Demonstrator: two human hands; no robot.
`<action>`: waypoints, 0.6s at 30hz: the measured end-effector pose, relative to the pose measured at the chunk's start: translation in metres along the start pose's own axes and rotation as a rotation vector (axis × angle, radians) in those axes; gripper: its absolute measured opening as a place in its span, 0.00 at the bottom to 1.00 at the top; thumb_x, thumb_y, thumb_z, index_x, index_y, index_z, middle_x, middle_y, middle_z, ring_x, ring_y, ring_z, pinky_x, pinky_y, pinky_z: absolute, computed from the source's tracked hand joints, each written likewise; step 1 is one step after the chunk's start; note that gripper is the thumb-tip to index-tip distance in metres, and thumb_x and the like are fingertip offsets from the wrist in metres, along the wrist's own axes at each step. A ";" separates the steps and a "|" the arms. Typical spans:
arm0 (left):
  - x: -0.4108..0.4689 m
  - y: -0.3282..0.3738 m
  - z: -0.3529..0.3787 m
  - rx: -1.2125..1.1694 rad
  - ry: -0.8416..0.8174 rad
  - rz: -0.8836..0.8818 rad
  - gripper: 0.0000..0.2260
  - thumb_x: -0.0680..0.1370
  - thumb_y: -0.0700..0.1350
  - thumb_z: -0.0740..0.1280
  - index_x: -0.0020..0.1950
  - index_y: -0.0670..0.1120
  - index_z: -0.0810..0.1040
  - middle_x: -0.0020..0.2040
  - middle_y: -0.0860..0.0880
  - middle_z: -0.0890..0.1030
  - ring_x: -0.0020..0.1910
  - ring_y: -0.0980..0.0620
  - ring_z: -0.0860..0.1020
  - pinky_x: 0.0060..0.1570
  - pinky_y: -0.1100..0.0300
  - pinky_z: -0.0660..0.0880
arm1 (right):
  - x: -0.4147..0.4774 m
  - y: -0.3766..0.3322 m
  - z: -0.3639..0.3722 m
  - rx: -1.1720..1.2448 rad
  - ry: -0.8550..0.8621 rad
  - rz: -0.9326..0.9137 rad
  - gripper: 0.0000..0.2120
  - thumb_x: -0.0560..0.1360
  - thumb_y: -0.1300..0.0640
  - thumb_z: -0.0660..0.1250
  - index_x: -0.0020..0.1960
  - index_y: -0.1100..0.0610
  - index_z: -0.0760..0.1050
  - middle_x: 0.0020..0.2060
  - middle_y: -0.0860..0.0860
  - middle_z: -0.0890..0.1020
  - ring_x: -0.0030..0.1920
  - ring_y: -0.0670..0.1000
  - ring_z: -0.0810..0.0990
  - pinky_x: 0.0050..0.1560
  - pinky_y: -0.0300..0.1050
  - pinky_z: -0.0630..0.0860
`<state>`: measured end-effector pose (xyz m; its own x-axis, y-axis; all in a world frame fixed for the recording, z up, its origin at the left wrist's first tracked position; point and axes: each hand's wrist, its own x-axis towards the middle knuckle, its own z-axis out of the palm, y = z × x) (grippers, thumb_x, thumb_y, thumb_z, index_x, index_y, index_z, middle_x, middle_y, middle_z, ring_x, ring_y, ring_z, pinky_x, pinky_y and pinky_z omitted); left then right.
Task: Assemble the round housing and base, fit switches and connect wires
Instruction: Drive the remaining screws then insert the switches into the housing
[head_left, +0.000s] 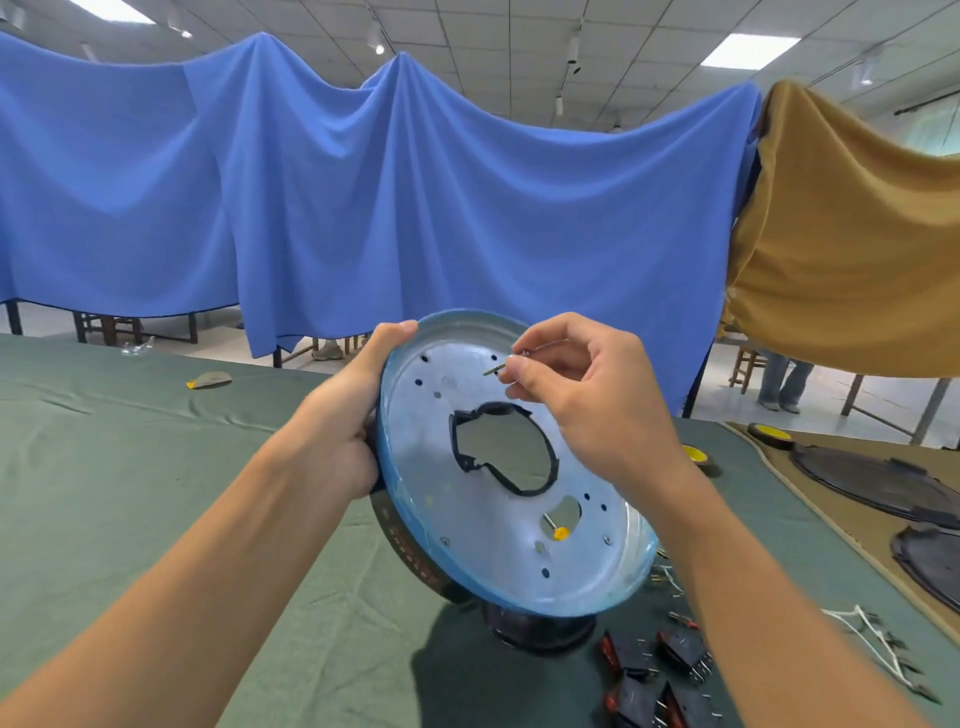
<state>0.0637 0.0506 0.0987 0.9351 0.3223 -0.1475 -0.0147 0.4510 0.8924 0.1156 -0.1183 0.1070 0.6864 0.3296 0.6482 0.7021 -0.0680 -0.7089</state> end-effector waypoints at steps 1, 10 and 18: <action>0.005 -0.003 -0.003 -0.004 0.017 -0.044 0.21 0.69 0.59 0.74 0.56 0.47 0.83 0.51 0.47 0.86 0.40 0.46 0.82 0.36 0.56 0.79 | 0.000 0.001 0.002 -0.013 -0.008 0.011 0.04 0.74 0.63 0.70 0.43 0.56 0.78 0.35 0.50 0.85 0.37 0.48 0.85 0.47 0.51 0.82; 0.047 -0.023 -0.054 0.029 -0.091 -0.284 0.21 0.61 0.58 0.77 0.45 0.46 0.81 0.43 0.47 0.84 0.36 0.46 0.80 0.46 0.54 0.76 | -0.002 0.015 0.023 -0.241 -0.124 -0.007 0.06 0.75 0.61 0.69 0.42 0.51 0.79 0.34 0.46 0.84 0.38 0.42 0.82 0.46 0.38 0.78; 0.066 -0.040 -0.100 0.106 -0.232 -0.375 0.18 0.63 0.57 0.76 0.38 0.42 0.80 0.37 0.44 0.81 0.32 0.44 0.79 0.38 0.55 0.79 | -0.004 0.030 0.028 -0.351 -0.176 0.002 0.06 0.75 0.61 0.68 0.43 0.52 0.79 0.36 0.45 0.84 0.38 0.39 0.81 0.43 0.26 0.72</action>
<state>0.0907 0.1375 0.0105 0.9234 -0.0474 -0.3809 0.3658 0.4093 0.8359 0.1288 -0.0954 0.0756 0.6665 0.4832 0.5678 0.7437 -0.3768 -0.5523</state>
